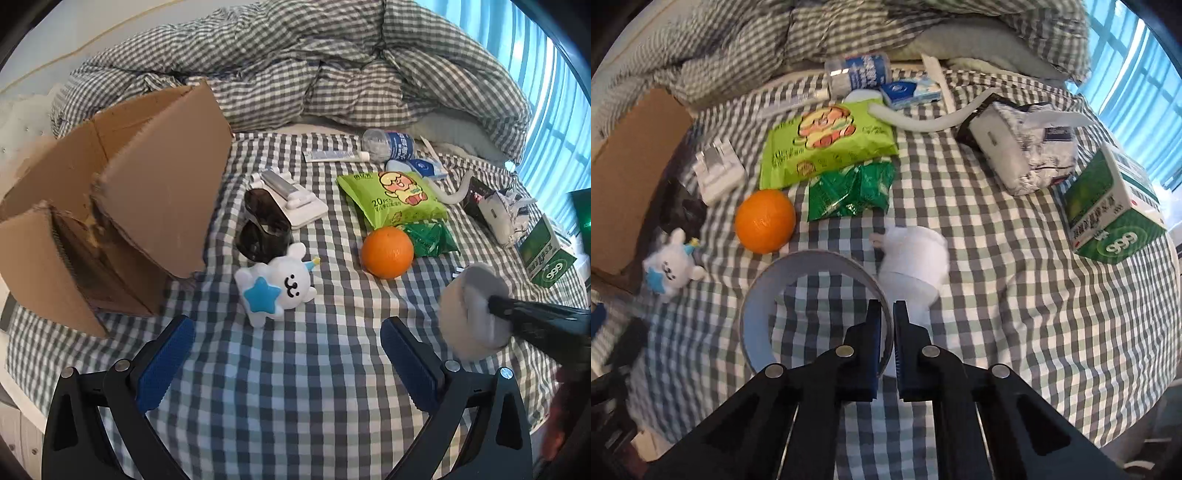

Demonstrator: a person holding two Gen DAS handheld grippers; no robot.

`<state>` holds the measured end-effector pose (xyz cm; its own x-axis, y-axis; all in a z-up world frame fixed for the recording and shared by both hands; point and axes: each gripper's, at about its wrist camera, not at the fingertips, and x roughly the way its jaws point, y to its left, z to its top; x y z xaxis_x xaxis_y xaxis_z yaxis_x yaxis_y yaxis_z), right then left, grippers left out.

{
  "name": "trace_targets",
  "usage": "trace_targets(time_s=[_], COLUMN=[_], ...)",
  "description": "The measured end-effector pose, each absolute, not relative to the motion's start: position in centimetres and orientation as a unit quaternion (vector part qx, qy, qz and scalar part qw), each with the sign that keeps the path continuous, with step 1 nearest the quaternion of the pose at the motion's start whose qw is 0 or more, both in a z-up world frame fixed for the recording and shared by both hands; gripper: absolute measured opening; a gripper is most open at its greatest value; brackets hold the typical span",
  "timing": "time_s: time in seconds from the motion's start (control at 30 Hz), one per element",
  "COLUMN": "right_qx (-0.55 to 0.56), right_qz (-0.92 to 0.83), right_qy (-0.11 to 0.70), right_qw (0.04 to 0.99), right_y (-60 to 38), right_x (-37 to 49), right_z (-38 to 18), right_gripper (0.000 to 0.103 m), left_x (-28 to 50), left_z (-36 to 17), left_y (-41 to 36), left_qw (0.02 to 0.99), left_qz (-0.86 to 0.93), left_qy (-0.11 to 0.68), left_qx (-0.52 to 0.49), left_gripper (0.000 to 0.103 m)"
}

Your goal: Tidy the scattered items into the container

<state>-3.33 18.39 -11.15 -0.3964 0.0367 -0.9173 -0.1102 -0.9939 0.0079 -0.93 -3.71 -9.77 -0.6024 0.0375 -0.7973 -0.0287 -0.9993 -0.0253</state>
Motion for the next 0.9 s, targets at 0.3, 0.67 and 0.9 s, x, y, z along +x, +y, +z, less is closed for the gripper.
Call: trace_targets(time_s=[0.3, 0.67, 0.9], right_qx=[-0.503, -0.503, -0.501], right_qz=[0.862, 0.862, 0.863], right_qy=[0.051, 0.059, 0.059], right_qw=[0.027, 0.011, 0.005], right_y=[20.5, 20.7, 20.4], right_x=[-1.5, -1.7, -2.1], right_z=[-6.6, -7.2, -6.8], right_gripper=[0.006, 0.006, 0.006], left_x=[-3.5, -7.1, -6.7], left_z=[-12.7, -16.7, -15.8], left_y=[-3.6, -5.3, -4.8], left_qw=[0.024, 0.020, 0.053], left_qz=[0.894, 0.881, 0.863], left_qy=[0.016, 0.048, 0.063], left_qx=[-0.447, -0.470, -0.498], left_gripper=[0.103, 0.087, 0.059])
